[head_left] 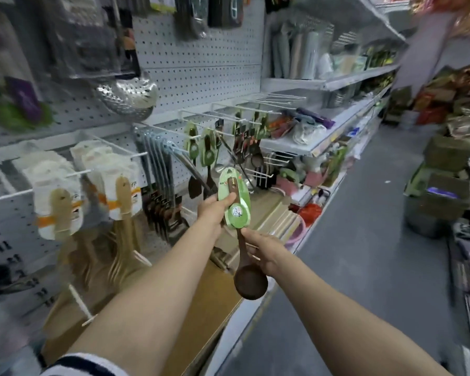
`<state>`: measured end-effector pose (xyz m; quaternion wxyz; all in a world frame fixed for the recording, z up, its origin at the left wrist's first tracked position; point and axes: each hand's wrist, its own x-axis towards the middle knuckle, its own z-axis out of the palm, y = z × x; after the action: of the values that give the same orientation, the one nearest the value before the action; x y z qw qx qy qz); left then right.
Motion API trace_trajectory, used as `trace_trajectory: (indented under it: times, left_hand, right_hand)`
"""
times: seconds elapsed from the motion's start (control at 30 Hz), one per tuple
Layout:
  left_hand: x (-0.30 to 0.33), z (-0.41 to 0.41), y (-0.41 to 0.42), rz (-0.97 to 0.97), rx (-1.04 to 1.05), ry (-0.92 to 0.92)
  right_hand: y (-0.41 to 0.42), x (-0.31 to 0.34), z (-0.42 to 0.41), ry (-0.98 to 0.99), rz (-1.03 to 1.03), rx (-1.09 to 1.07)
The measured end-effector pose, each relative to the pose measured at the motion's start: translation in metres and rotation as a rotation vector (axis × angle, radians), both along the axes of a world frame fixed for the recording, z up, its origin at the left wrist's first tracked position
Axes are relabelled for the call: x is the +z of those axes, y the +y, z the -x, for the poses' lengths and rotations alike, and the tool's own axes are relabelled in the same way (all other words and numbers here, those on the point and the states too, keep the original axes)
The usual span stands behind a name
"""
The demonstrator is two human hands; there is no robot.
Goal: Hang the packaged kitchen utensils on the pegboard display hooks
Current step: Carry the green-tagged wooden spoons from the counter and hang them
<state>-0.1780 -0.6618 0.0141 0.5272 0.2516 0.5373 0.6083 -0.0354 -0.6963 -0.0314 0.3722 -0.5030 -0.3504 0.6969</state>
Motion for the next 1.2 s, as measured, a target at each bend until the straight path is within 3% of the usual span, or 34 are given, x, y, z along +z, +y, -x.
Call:
trace_trajectory:
  times: [0.47,1.2]
  left_hand:
    - [0.031,-0.123,0.144,-0.011,0.224,-0.039]
    - [0.032,-0.154,0.375,-0.031,0.166,0.000]
  right_hand:
    - [0.200,0.012,-0.122,0.079,-0.035,0.249]
    - [0.417,0.012,-0.153,0.085,-0.060,0.175]
